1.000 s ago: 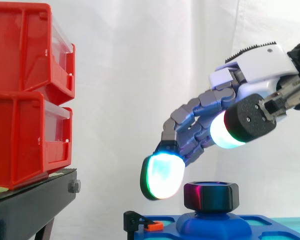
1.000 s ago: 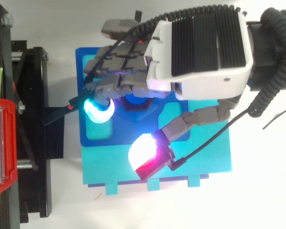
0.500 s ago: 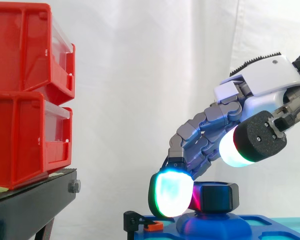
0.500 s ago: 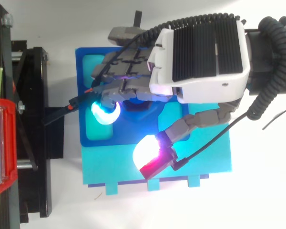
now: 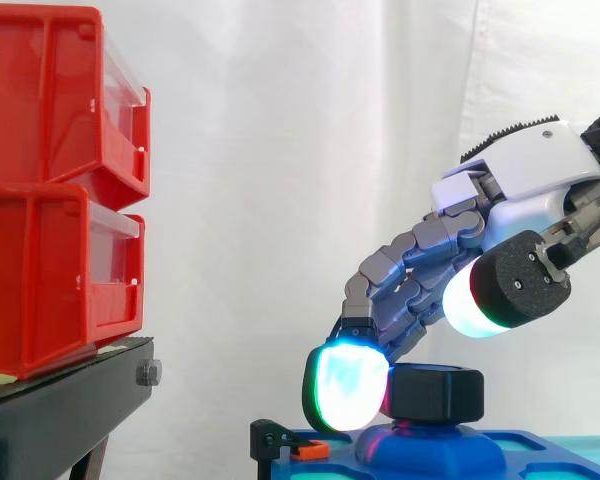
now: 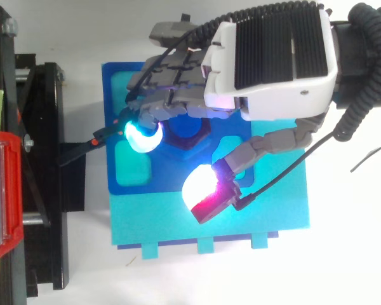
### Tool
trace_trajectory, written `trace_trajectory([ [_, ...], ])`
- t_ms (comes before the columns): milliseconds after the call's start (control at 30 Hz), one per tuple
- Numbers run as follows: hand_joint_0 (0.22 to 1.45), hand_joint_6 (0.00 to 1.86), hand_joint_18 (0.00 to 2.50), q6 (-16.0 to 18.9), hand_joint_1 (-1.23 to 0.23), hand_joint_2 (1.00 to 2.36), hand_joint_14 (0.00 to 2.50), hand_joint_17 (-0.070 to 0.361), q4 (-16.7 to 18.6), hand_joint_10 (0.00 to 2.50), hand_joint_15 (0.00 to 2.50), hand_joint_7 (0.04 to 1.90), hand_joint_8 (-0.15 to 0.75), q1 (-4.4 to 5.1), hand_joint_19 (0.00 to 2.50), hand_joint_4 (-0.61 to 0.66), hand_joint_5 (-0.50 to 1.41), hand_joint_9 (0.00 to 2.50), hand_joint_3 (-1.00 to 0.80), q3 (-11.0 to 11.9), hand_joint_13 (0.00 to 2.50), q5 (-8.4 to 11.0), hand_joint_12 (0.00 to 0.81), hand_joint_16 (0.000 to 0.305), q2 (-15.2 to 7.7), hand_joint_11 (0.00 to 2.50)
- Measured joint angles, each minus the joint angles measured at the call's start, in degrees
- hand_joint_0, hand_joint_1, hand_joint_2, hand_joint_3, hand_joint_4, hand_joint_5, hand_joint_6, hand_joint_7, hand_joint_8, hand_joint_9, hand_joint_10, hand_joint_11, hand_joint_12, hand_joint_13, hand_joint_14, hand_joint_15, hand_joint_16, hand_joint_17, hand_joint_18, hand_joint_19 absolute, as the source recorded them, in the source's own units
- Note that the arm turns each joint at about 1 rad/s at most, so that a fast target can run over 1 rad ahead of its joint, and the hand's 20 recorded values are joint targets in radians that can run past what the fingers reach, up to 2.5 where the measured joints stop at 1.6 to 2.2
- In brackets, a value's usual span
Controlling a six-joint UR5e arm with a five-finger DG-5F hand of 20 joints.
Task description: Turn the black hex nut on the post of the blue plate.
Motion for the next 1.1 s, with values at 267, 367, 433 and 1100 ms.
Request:
trace_trajectory([
  [267, 0.46, 0.5, 0.11, -0.03, -0.42, 1.0, 0.0, 0.13, 0.04, 0.0, 0.0, 0.79, 0.26, -0.33, 0.0, 0.22, -0.19, 0.36, -0.5, 0.05, 0.31, -0.27, 0.383, 0.058, 0.0, 0.0],
  [367, 0.46, 0.5, 0.11, -0.08, -0.42, 1.0, 0.0, 0.13, 0.04, 0.0, 0.0, 0.79, 0.26, -0.52, 0.0, 0.22, -0.19, 0.36, -0.5, 0.12, 0.31, -0.5, 0.384, 0.058, 0.0, 0.0],
  [433, 0.46, 0.5, 0.11, -0.18, -0.42, 1.0, 0.0, 0.13, 0.04, 0.0, 0.0, 0.79, 0.261, -0.65, 0.0, 0.22, -0.19, 0.36, -0.5, 0.2, 0.31, -0.69, 0.383, 0.058, 0.0, 0.0],
  [1100, 0.46, 0.5, 0.13, -1.69, -0.42, 1.0, 0.0, 0.13, 0.21, 0.0, 0.0, 0.8, 0.261, -3.4, 0.0, 0.22, -0.19, 0.37, -0.5, 0.45, 0.31, -3.87, 0.381, 0.058, 0.0, 0.0],
])
